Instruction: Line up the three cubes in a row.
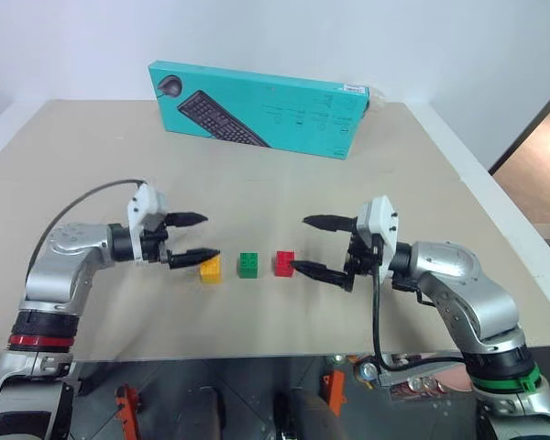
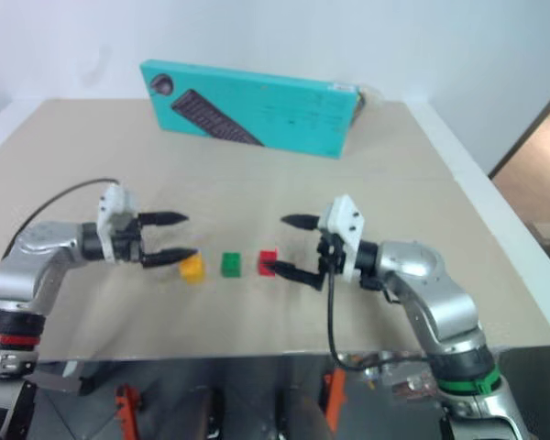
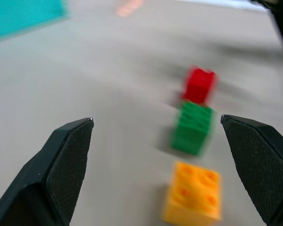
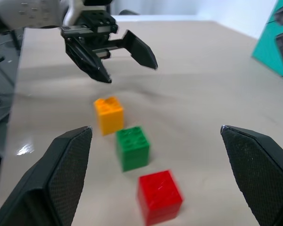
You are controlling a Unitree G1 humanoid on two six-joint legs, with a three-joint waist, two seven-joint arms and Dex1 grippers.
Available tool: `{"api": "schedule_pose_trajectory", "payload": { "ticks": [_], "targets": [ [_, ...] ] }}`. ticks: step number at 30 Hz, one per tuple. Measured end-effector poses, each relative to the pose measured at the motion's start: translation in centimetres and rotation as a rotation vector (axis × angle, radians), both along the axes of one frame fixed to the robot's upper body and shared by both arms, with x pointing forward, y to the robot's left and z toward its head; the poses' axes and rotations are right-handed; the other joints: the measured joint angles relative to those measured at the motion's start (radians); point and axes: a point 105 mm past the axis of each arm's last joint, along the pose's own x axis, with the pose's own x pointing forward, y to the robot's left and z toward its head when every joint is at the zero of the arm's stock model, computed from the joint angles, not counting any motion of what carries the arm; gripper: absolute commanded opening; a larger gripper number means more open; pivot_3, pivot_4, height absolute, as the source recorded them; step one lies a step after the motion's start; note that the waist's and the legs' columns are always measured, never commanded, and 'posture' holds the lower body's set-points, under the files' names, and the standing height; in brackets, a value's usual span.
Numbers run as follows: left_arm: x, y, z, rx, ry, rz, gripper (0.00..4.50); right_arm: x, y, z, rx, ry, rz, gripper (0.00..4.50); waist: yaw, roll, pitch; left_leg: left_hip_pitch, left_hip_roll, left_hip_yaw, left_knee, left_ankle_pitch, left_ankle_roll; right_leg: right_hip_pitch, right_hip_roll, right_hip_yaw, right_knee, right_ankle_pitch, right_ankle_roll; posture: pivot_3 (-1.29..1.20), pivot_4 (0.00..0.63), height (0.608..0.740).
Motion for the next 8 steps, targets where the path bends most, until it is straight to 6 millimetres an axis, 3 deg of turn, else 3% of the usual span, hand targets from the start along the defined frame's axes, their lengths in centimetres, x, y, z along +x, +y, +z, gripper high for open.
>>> {"api": "schedule_pose_trajectory", "payload": {
  "ticks": [3, 8],
  "targets": [
    [1.8, 0.0, -0.8, -0.029, -0.035, 0.156, 4.48, 2.4, -0.6, -0.8, 0.018, 0.018, -0.087, 4.5, 0.0, 0.0, 0.0, 0.0, -0.001, 0.001, 0.0, 0.0, 0.0, 0.0, 0.0, 0.001, 0.0, 0.001, 0.001, 0.0, 0.15, 0.74],
    [3.3, 0.3, -2.7, -0.032, -0.035, 0.289, 4.48, 4.3, -0.9, -1.9, 0.027, 0.031, -0.152, 4.5, 0.001, 0.0, 0.0, -0.001, -0.001, 0.001, -0.001, 0.0, 0.0, -0.001, 0.0, 0.003, 0.0, 0.001, 0.002, 0.0, 0.15, 0.74]
  ]
}}
